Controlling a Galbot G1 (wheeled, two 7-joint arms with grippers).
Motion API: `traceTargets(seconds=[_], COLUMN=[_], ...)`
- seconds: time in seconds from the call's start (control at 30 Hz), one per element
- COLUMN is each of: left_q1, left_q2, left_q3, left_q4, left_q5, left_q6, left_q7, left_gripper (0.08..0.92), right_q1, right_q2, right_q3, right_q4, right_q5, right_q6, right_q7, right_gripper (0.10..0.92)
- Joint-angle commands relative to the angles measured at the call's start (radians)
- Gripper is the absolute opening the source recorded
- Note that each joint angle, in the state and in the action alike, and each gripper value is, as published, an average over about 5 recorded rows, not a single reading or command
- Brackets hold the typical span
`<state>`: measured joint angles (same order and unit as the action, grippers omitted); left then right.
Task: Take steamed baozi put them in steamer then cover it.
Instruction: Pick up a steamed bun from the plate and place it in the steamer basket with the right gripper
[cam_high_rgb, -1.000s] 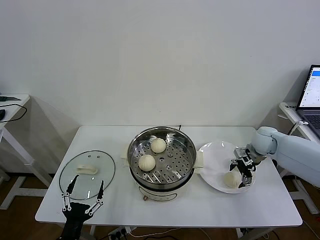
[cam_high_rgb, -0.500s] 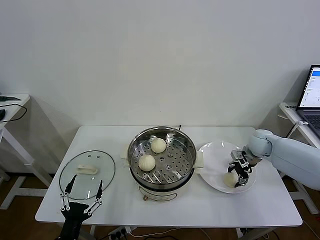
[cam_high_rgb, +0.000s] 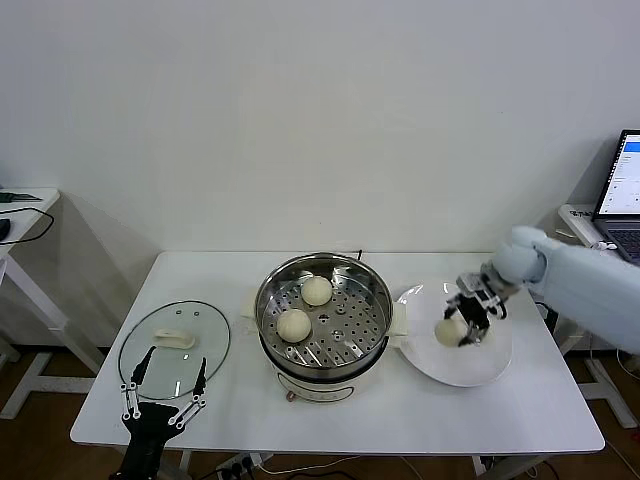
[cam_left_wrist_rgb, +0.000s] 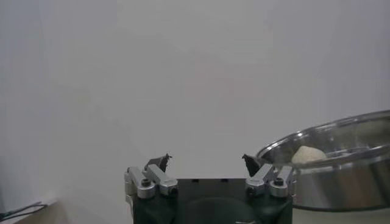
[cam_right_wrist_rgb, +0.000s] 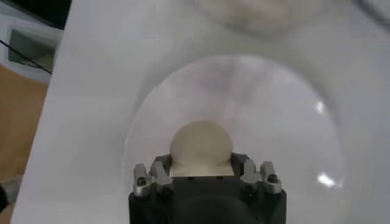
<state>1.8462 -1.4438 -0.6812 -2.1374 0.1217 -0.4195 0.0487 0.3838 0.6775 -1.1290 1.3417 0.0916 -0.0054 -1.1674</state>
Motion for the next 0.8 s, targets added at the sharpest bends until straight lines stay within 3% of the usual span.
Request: traceTargets(seconds=[0.03,0.37,0.8], left_q1=[0.002,0.014,0.007], left_q2=[0.003,0.001,0.003], left_q3=[0.0,0.009,0.003], left_q4=[-0.005,-0.021,-0.009], left_q5=[-0.028,-0.025,-0.025], left_q6=[-0.003,-0.015,-0.006], left_q7=[0.003,0.004,-0.008], left_gripper=[0.823,0.823,0.823], right_q1=[0.325,0.397,0.235], right_q2=[0.077,0.279,0.342], right_q3=[-0.074,-0.14,-0.162], right_q4=[0.099,0.203,0.305], right_q5=[0.081,-0.032,-0.288], right_q6=[0.141,0.435,0.618], right_q7=[-0.045,-0.004,0.032], right_gripper=[0.657,0.657,0.662])
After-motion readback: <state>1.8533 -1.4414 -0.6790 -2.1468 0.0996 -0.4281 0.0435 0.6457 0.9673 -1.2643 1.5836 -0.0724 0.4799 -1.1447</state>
